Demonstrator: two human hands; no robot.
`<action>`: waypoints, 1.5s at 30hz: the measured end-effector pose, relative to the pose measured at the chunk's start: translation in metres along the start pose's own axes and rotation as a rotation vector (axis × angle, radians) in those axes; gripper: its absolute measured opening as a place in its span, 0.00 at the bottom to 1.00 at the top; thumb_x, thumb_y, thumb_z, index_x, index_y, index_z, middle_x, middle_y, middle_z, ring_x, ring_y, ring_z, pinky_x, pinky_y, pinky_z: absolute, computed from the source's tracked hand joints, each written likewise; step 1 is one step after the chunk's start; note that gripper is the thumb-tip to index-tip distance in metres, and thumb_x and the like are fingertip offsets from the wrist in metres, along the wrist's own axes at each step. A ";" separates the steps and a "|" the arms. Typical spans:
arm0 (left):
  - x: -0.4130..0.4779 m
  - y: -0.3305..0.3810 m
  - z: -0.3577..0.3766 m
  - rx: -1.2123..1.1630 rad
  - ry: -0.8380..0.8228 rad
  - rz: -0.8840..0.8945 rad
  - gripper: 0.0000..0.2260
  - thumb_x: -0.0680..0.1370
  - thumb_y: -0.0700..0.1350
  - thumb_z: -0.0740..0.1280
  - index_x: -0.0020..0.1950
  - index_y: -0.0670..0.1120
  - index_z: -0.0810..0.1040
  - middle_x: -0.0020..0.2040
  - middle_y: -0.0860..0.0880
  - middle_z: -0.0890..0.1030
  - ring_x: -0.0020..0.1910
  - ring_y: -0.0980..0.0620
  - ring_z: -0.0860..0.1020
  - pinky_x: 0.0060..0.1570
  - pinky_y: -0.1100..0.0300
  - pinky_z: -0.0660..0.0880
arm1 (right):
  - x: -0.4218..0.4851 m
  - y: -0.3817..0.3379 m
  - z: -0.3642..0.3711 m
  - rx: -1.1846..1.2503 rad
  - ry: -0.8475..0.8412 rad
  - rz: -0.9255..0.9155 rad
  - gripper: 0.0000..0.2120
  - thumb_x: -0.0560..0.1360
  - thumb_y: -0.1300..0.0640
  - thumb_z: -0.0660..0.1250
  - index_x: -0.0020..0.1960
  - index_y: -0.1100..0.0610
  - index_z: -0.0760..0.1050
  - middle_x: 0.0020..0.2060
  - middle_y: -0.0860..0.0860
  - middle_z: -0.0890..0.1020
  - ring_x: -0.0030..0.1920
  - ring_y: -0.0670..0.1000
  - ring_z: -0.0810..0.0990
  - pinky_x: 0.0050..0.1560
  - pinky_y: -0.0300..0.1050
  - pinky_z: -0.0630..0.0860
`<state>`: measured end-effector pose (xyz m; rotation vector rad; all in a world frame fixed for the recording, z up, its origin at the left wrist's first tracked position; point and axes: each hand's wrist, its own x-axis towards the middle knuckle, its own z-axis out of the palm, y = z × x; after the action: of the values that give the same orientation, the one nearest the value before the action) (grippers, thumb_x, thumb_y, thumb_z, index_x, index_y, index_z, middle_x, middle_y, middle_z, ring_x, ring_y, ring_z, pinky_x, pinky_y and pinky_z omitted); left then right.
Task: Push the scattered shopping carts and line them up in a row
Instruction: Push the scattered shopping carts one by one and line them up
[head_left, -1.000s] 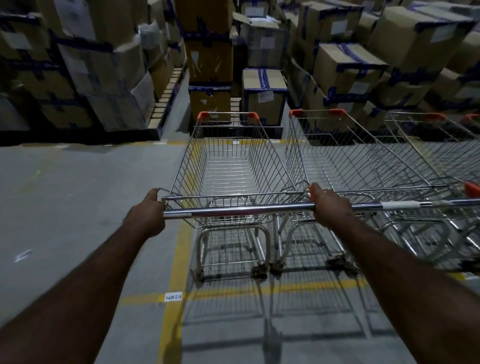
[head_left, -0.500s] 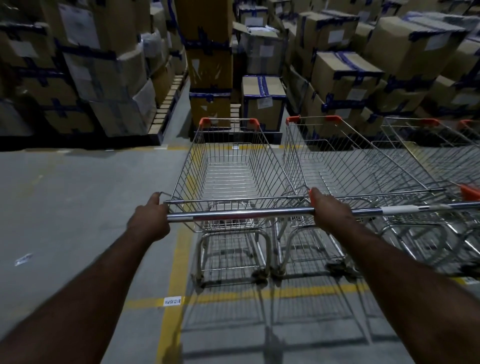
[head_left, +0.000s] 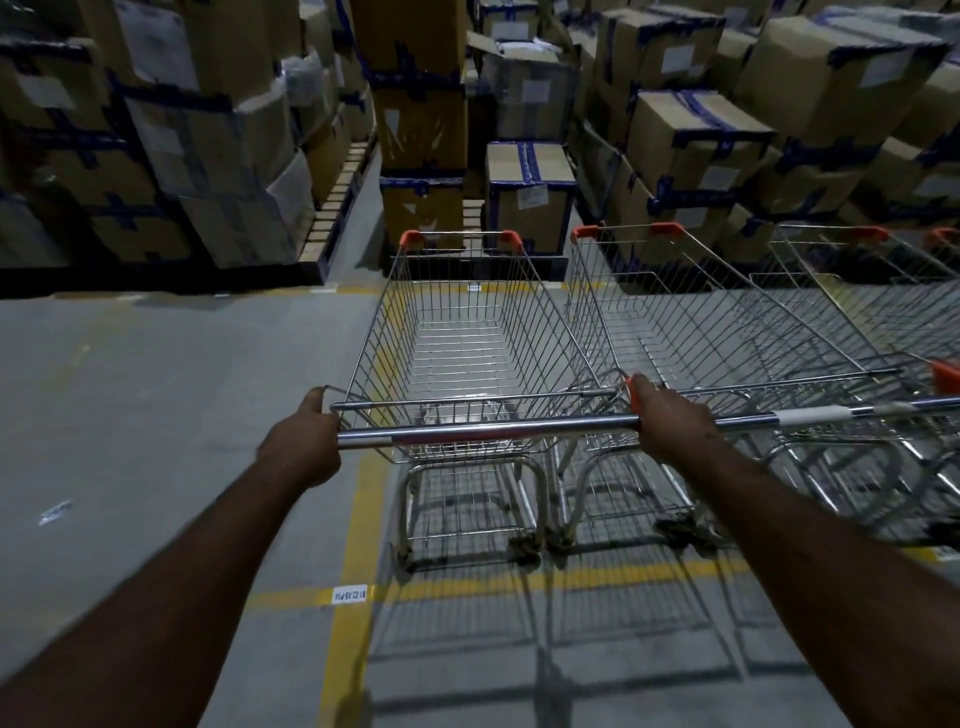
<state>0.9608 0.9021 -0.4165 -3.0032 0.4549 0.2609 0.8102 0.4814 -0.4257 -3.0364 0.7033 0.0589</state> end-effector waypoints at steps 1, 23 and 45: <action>0.000 0.000 0.000 -0.001 -0.001 -0.002 0.15 0.77 0.40 0.66 0.65 0.46 0.78 0.81 0.46 0.53 0.55 0.45 0.80 0.49 0.53 0.76 | 0.000 0.000 0.000 0.005 0.000 0.000 0.24 0.78 0.60 0.68 0.70 0.53 0.62 0.49 0.53 0.81 0.47 0.56 0.80 0.48 0.53 0.74; -0.018 0.006 -0.003 0.038 -0.082 0.041 0.14 0.79 0.41 0.65 0.65 0.49 0.77 0.81 0.44 0.51 0.56 0.47 0.81 0.53 0.55 0.78 | -0.027 0.007 -0.007 0.018 -0.010 0.008 0.25 0.75 0.66 0.68 0.67 0.55 0.64 0.50 0.55 0.82 0.47 0.57 0.82 0.41 0.47 0.71; -0.030 0.015 -0.017 0.097 -0.194 0.006 0.17 0.78 0.41 0.63 0.67 0.50 0.76 0.82 0.44 0.47 0.59 0.45 0.80 0.58 0.53 0.77 | -0.030 0.015 -0.010 0.018 -0.126 0.011 0.33 0.74 0.66 0.71 0.72 0.52 0.59 0.55 0.55 0.81 0.55 0.59 0.80 0.59 0.56 0.74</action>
<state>0.9304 0.8945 -0.3951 -2.8458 0.4441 0.5101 0.7766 0.4807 -0.4150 -2.9801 0.7062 0.2403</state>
